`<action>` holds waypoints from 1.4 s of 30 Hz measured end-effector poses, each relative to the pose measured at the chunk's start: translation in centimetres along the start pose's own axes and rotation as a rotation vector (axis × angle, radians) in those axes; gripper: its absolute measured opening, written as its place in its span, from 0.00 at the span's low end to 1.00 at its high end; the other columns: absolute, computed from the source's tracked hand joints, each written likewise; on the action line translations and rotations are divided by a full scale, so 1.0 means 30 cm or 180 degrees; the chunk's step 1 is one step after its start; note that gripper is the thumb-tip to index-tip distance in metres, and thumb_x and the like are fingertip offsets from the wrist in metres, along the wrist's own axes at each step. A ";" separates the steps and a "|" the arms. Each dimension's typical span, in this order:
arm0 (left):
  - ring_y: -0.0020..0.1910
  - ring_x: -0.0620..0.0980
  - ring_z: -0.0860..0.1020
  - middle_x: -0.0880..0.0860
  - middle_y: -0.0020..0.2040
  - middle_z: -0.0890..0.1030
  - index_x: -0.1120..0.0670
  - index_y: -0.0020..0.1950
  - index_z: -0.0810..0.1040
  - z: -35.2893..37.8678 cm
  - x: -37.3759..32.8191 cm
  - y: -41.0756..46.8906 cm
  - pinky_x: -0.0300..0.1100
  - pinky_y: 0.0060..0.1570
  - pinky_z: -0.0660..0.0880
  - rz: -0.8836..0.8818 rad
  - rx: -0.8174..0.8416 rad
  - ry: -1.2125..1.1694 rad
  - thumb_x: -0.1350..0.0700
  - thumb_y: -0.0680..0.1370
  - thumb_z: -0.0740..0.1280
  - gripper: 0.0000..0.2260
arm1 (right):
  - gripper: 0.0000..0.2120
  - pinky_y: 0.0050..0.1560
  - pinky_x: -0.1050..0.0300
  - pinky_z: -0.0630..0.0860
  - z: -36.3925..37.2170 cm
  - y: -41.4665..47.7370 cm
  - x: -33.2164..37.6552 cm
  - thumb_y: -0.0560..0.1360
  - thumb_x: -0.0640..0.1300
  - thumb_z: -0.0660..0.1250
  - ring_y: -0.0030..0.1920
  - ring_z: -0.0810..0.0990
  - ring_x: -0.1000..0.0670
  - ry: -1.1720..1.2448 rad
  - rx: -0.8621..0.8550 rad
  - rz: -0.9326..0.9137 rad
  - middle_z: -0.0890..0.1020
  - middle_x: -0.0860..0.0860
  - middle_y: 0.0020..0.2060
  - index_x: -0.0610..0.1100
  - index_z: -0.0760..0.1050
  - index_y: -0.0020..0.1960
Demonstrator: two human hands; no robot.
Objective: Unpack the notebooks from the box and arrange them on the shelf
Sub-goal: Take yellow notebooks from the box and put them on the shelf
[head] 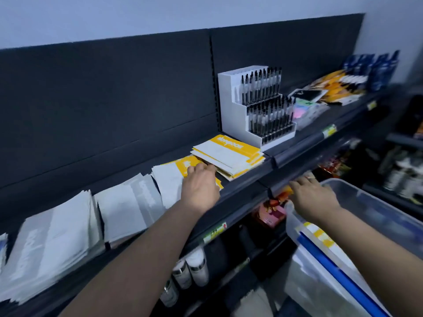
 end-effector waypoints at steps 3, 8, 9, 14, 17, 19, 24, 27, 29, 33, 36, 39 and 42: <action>0.67 0.58 0.64 0.54 0.68 0.69 0.53 0.69 0.70 0.046 -0.070 -0.068 0.51 0.62 0.71 0.0307 0.0255 -0.0012 0.53 0.76 0.67 0.22 | 0.21 0.61 0.47 0.68 0.035 -0.188 -0.097 0.79 0.51 0.55 0.68 0.68 0.45 -0.0095 0.0212 0.0326 0.70 0.48 0.68 0.49 0.63 0.71; 0.70 0.58 0.63 0.54 0.70 0.67 0.51 0.72 0.67 0.092 -0.217 -0.164 0.51 0.66 0.68 0.0703 0.0578 -0.0179 0.52 0.77 0.68 0.24 | 0.19 0.60 0.48 0.70 0.066 -0.442 -0.249 0.80 0.54 0.55 0.66 0.70 0.44 -0.0160 0.0445 0.0934 0.73 0.48 0.66 0.50 0.67 0.69; 0.70 0.57 0.62 0.54 0.70 0.67 0.51 0.72 0.67 0.098 -0.249 -0.178 0.51 0.66 0.68 0.0774 0.0628 -0.0233 0.52 0.77 0.67 0.23 | 0.18 0.60 0.48 0.70 0.066 -0.479 -0.274 0.80 0.54 0.55 0.66 0.70 0.44 -0.0172 0.0468 0.1015 0.73 0.48 0.65 0.49 0.67 0.68; 0.68 0.57 0.64 0.55 0.69 0.69 0.51 0.71 0.68 0.135 -0.391 -0.223 0.51 0.65 0.69 0.1035 0.0757 -0.0382 0.52 0.77 0.67 0.23 | 0.19 0.63 0.48 0.70 0.073 -0.594 -0.372 0.80 0.52 0.54 0.67 0.69 0.44 -0.0051 0.0546 0.1327 0.73 0.47 0.67 0.49 0.67 0.69; 0.68 0.57 0.65 0.55 0.69 0.69 0.52 0.71 0.69 0.166 -0.468 -0.224 0.50 0.64 0.69 0.1115 0.0830 -0.0367 0.52 0.77 0.68 0.23 | 0.20 0.64 0.47 0.68 0.101 -0.627 -0.422 0.80 0.52 0.54 0.69 0.67 0.44 0.0072 0.0653 0.1453 0.71 0.48 0.68 0.49 0.66 0.71; 0.68 0.57 0.65 0.55 0.68 0.69 0.53 0.71 0.68 0.199 -0.527 -0.209 0.49 0.63 0.69 0.1142 0.0886 -0.0311 0.53 0.77 0.68 0.23 | 0.20 0.65 0.48 0.68 0.133 -0.644 -0.467 0.80 0.52 0.54 0.69 0.68 0.44 0.0165 0.0743 0.1526 0.71 0.48 0.69 0.49 0.66 0.71; 0.67 0.58 0.66 0.55 0.68 0.70 0.52 0.72 0.67 0.312 -0.701 -0.159 0.51 0.64 0.70 0.1192 0.1098 -0.0170 0.53 0.77 0.67 0.24 | 0.21 0.63 0.47 0.68 0.214 -0.668 -0.595 0.81 0.52 0.54 0.67 0.69 0.44 0.0217 0.0909 0.1538 0.71 0.47 0.67 0.47 0.64 0.72; 0.66 0.58 0.69 0.54 0.66 0.75 0.50 0.73 0.67 0.386 -0.792 -0.127 0.50 0.64 0.71 0.1174 0.1203 -0.0086 0.53 0.76 0.66 0.25 | 0.21 0.61 0.47 0.69 0.259 -0.647 -0.640 0.81 0.51 0.53 0.66 0.69 0.43 0.0273 0.1021 0.1405 0.72 0.46 0.66 0.47 0.64 0.71; 0.65 0.57 0.71 0.53 0.65 0.76 0.51 0.72 0.68 0.435 -0.842 -0.107 0.49 0.63 0.72 0.1082 0.1306 -0.0044 0.53 0.75 0.67 0.26 | 0.20 0.61 0.47 0.68 0.291 -0.621 -0.666 0.81 0.51 0.54 0.66 0.69 0.43 0.0336 0.1097 0.1293 0.72 0.46 0.66 0.47 0.64 0.71; 0.68 0.57 0.70 0.54 0.68 0.71 0.53 0.70 0.70 0.515 -0.889 -0.078 0.48 0.60 0.71 0.0919 0.1469 0.0111 0.53 0.76 0.68 0.23 | 0.19 0.61 0.47 0.68 0.330 -0.580 -0.720 0.81 0.51 0.54 0.66 0.69 0.43 0.0384 0.1178 0.1191 0.72 0.46 0.65 0.46 0.65 0.70; 0.66 0.56 0.70 0.55 0.67 0.72 0.53 0.71 0.69 0.570 -0.886 -0.051 0.48 0.59 0.71 0.0843 0.1631 0.0173 0.53 0.77 0.68 0.23 | 0.20 0.62 0.47 0.68 0.362 -0.557 -0.755 0.81 0.51 0.54 0.66 0.69 0.43 0.0501 0.1232 0.1193 0.72 0.46 0.66 0.46 0.65 0.71; 0.62 0.57 0.74 0.57 0.63 0.75 0.56 0.69 0.69 0.623 -0.890 -0.020 0.47 0.54 0.73 0.0814 0.1805 0.0255 0.55 0.77 0.67 0.21 | 0.20 0.61 0.48 0.68 0.392 -0.536 -0.775 0.81 0.51 0.54 0.66 0.69 0.44 0.0597 0.1272 0.1259 0.72 0.47 0.66 0.47 0.65 0.71; 0.54 0.55 0.78 0.56 0.55 0.79 0.57 0.63 0.73 0.670 -0.905 0.011 0.46 0.47 0.75 0.0876 0.1956 0.0386 0.57 0.77 0.66 0.15 | 0.20 0.62 0.49 0.68 0.429 -0.533 -0.765 0.81 0.51 0.53 0.67 0.68 0.45 0.0784 0.1300 0.1377 0.71 0.48 0.66 0.48 0.64 0.71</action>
Point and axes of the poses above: each hand's wrist, its own y-axis towards the middle knuckle, its own z-axis out of the palm, x = y × z, the point moved 1 cm from there along y, towards the middle knuckle
